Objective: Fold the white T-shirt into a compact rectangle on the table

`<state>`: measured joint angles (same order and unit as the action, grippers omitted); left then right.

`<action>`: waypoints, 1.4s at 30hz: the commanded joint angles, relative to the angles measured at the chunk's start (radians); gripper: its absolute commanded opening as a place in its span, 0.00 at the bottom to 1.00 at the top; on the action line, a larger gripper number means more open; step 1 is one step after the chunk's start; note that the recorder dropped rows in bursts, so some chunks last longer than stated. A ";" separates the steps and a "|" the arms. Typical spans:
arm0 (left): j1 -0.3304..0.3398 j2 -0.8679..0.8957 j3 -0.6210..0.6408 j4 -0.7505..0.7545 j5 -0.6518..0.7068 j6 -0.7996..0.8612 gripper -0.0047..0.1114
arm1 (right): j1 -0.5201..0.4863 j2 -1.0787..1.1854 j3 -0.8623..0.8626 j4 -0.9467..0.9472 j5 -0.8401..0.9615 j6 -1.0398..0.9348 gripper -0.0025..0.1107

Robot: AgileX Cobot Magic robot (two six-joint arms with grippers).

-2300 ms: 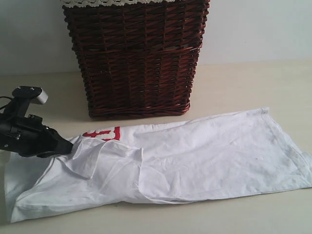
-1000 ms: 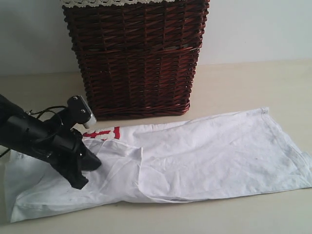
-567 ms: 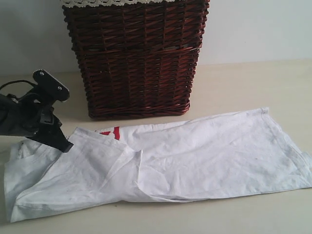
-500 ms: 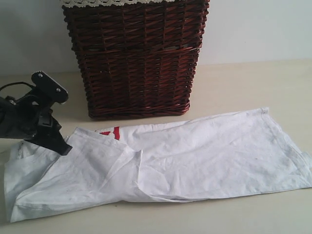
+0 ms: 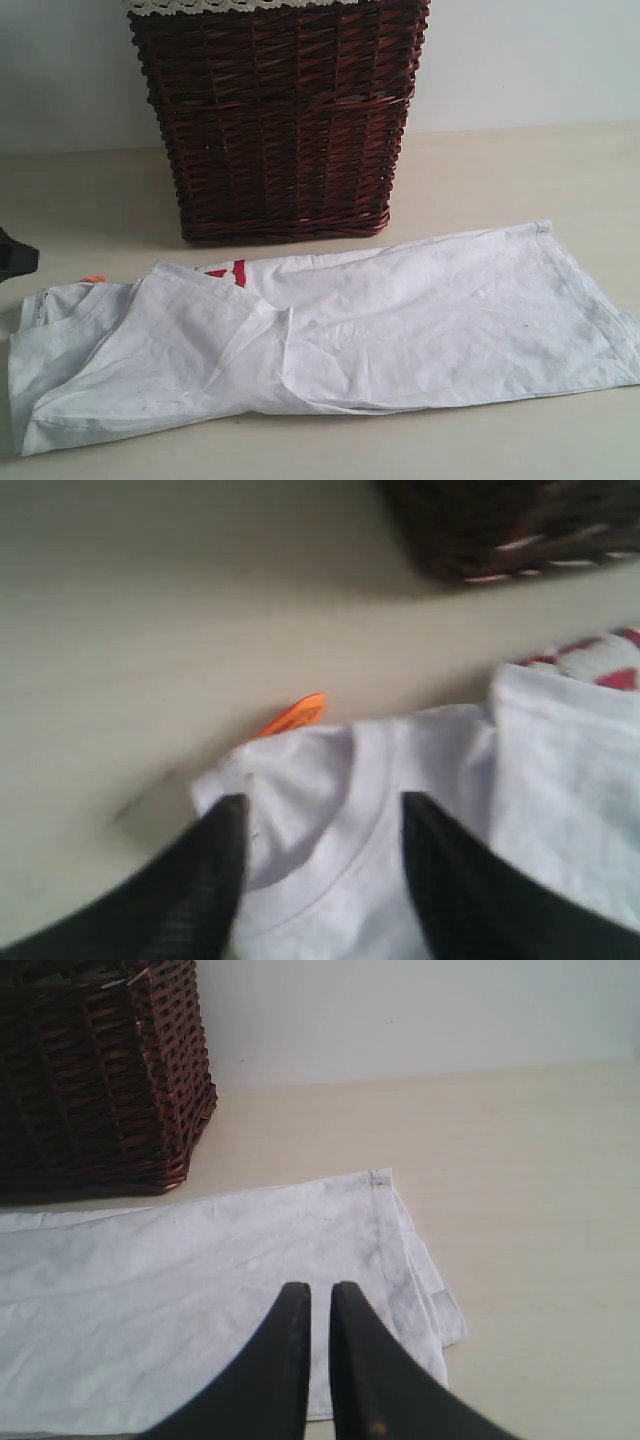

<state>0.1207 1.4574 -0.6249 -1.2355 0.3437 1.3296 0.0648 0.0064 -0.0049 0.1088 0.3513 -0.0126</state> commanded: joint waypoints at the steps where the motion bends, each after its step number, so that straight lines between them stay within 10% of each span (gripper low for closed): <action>1: 0.157 0.095 0.017 -0.117 0.104 -0.044 0.93 | 0.002 -0.006 0.005 -0.001 -0.006 -0.001 0.11; 6: 0.168 0.148 0.017 -0.061 0.384 -0.050 0.92 | 0.002 -0.006 0.005 -0.001 -0.006 -0.001 0.11; 25: 0.154 0.224 0.017 -0.040 0.177 0.091 0.92 | 0.002 -0.006 0.005 -0.001 -0.006 -0.001 0.11; 34: -0.090 0.311 0.017 -0.115 -0.036 0.156 0.90 | 0.002 -0.006 0.005 -0.001 -0.006 -0.001 0.11; 42: -0.141 0.278 0.017 -0.155 -0.086 0.156 0.11 | 0.002 -0.006 0.005 -0.001 -0.006 -0.001 0.11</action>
<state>-0.0180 1.7605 -0.6109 -1.3804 0.2781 1.4896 0.0648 0.0064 -0.0049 0.1088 0.3513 -0.0126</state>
